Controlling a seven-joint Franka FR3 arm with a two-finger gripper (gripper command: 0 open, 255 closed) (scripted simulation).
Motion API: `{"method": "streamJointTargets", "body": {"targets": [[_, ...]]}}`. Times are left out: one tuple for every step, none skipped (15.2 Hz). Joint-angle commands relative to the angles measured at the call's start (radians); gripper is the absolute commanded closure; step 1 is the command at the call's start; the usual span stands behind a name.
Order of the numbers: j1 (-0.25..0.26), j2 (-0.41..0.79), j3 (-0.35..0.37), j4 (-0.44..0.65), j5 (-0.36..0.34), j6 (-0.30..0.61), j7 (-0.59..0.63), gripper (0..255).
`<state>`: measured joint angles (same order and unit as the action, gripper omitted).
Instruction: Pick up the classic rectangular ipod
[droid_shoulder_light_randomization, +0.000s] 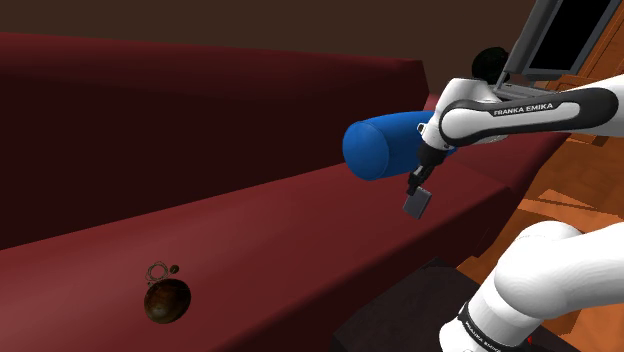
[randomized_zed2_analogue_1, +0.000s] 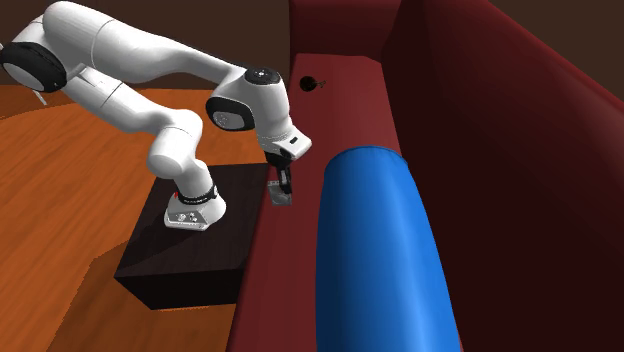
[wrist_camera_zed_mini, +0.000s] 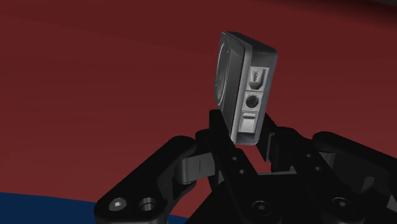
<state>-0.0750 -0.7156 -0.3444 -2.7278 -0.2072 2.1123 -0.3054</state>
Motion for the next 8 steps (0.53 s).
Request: {"method": "streamJointTargets", "body": {"targets": [[0.0, 0.0, 0.0, -0.001, 0.0, 0.001, 0.0, 255], [0.0, 0.001, 0.0, -0.001, 0.0, 0.001, 0.0, 255], [0.0, 0.001, 0.0, -0.001, 0.0, 0.001, 0.0, 255], [0.0, 0.0, 0.0, -0.001, 0.0, 0.001, 0.0, 255], [0.0, 0.001, 0.0, -0.001, 0.0, 0.001, 0.0, 255], [0.0, 0.001, -0.001, -0.001, 0.0, 0.001, 0.0, 255], [0.0, 0.0, 0.0, -0.001, 0.0, 0.0, 0.0, 255], [0.0, -0.006, 0.003, 0.01, 0.002, -0.016, 0.0, 255]]}}
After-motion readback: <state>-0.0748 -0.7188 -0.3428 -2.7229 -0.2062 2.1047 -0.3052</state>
